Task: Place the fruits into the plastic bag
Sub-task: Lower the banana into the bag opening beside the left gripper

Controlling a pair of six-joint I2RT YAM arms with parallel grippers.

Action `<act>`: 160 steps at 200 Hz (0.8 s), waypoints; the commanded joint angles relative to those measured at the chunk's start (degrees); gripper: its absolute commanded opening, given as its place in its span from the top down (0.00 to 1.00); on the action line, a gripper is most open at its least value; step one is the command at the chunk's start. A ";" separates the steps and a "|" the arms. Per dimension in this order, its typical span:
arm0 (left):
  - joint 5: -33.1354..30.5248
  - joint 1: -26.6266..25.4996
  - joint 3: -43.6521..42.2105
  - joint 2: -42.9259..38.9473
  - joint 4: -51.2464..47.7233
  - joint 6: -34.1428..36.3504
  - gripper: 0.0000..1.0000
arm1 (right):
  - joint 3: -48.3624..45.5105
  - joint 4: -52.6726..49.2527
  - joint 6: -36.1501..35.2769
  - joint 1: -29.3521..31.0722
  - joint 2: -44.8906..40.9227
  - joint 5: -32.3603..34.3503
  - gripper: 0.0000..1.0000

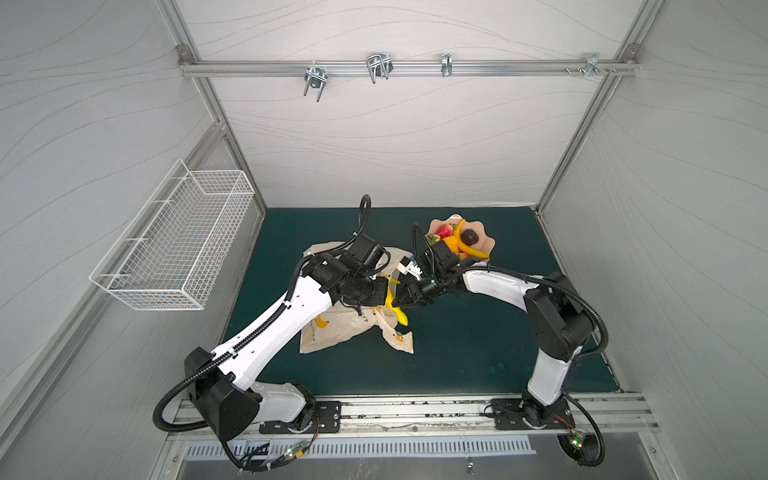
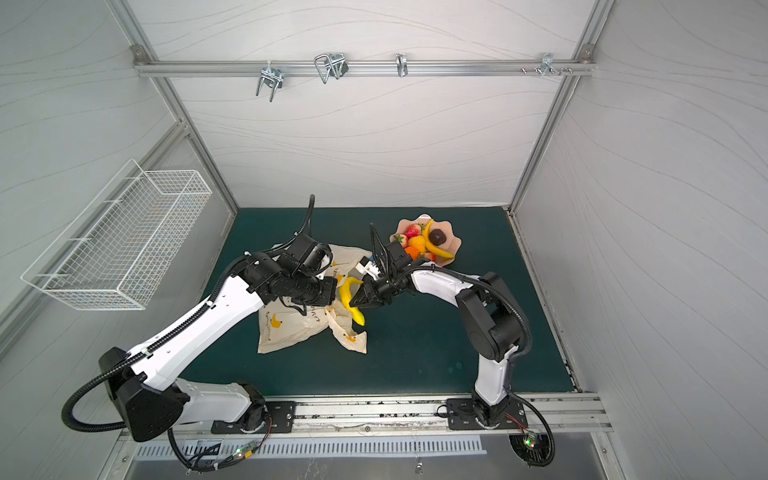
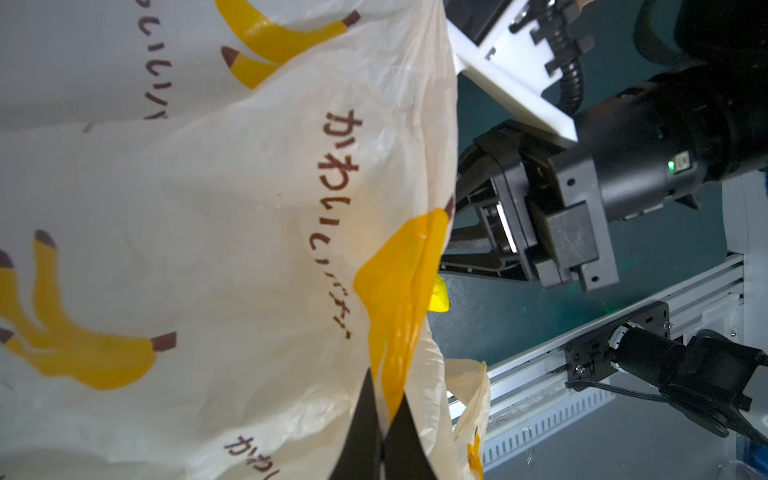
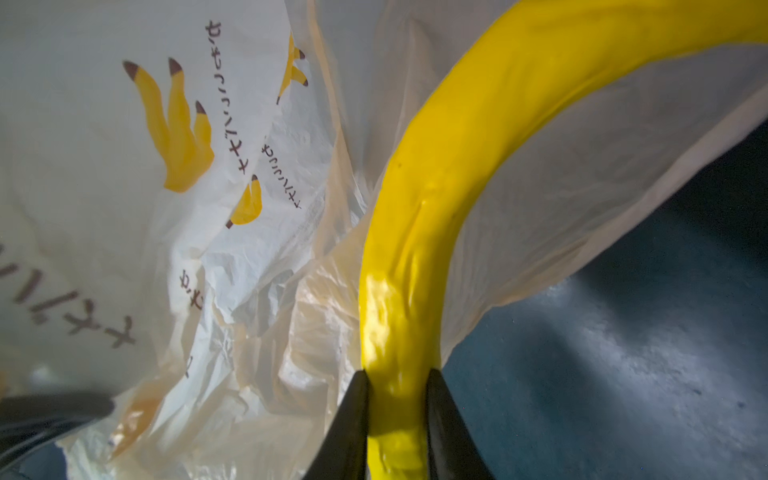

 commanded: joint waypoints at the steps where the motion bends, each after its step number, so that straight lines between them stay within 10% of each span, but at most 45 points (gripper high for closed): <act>1: 0.55 0.37 1.62 0.50 1.47 1.17 1.00 | 2.64 0.90 0.68 0.43 2.11 -1.83 1.00; 160: -0.11 0.34 0.68 1.47 0.17 3.42 1.00 | 5.12 19.37 20.13 -0.55 6.94 -7.83 1.00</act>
